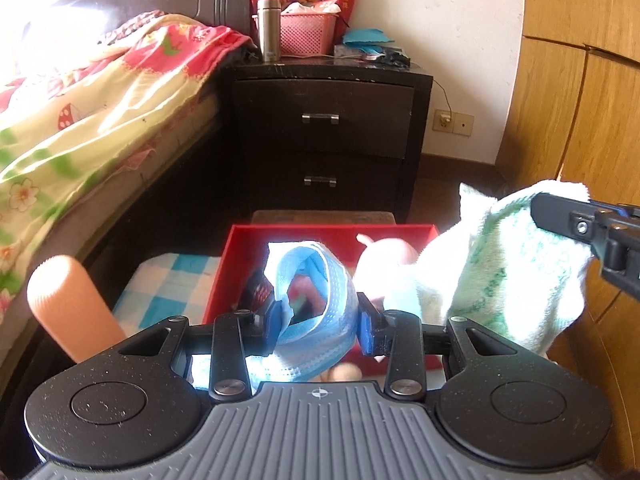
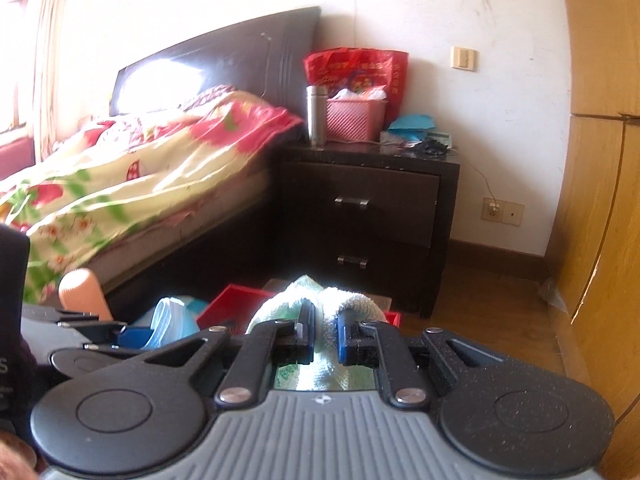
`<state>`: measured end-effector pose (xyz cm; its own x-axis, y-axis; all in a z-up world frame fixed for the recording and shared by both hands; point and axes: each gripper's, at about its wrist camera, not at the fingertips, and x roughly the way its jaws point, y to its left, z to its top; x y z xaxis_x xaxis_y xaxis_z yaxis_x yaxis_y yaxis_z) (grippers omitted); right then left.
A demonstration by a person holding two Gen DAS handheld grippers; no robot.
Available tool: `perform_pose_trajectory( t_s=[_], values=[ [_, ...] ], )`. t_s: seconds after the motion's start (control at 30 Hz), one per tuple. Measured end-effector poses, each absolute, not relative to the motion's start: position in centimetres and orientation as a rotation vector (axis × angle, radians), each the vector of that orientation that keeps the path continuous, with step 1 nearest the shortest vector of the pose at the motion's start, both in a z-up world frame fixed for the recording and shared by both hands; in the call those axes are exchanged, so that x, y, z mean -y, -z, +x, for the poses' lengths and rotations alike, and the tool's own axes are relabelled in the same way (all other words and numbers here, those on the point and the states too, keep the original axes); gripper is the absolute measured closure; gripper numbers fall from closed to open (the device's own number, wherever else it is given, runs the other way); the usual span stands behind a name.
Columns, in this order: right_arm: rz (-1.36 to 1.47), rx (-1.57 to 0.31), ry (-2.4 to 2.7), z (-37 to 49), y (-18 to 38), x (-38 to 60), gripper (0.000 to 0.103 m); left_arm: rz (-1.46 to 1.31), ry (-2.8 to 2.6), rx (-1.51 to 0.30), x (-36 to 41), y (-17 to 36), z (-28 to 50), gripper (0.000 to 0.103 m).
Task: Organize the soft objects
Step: 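Carry the blue mask and the green towel over the red box with both tools, then open the left tool to drop the mask while the right tool releases the towel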
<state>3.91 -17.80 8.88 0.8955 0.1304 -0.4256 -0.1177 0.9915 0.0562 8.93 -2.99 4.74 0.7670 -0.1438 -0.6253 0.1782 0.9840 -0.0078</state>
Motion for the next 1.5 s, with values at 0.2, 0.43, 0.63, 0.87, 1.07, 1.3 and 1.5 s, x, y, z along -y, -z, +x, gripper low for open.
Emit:
perform_pose_trajectory(
  t_s=[0.2,0.43,0.63,0.87,1.07,1.3,1.5],
  values=[
    [0.038,-0.429,-0.102,6.4,-9.0,18.4,0.103,0.046,0.157,-0.672,3.1,-4.6,11.4,0.064],
    [0.095,-0.412,-0.115,10.2,-8.3,19.1,0.103,0.088,0.146,-0.691,4.2,-3.2,14.5,0.063],
    [0.201,-0.375,-0.128,12.6,-7.7,20.5,0.103,0.073,0.138,-0.684,4.4,-2.8,16.8,0.063],
    [0.236,-0.398,-0.144,15.9,-5.2,20.3,0.103,0.035,0.112,-0.704,3.9,-1.2,19.6,0.062],
    [0.299,-0.413,-0.158,18.9,-2.9,20.1,0.103,0.025,0.113,-0.746,3.8,0.6,21.5,0.056],
    [0.456,-0.480,-0.238,20.4,-1.0,21.1,0.061,0.045,0.107,-0.734,3.9,0.5,21.6,0.023],
    [0.447,-0.426,-0.227,18.6,-3.2,21.8,0.054,-0.020,0.123,-0.739,2.7,-1.4,20.6,0.023]
  ],
)
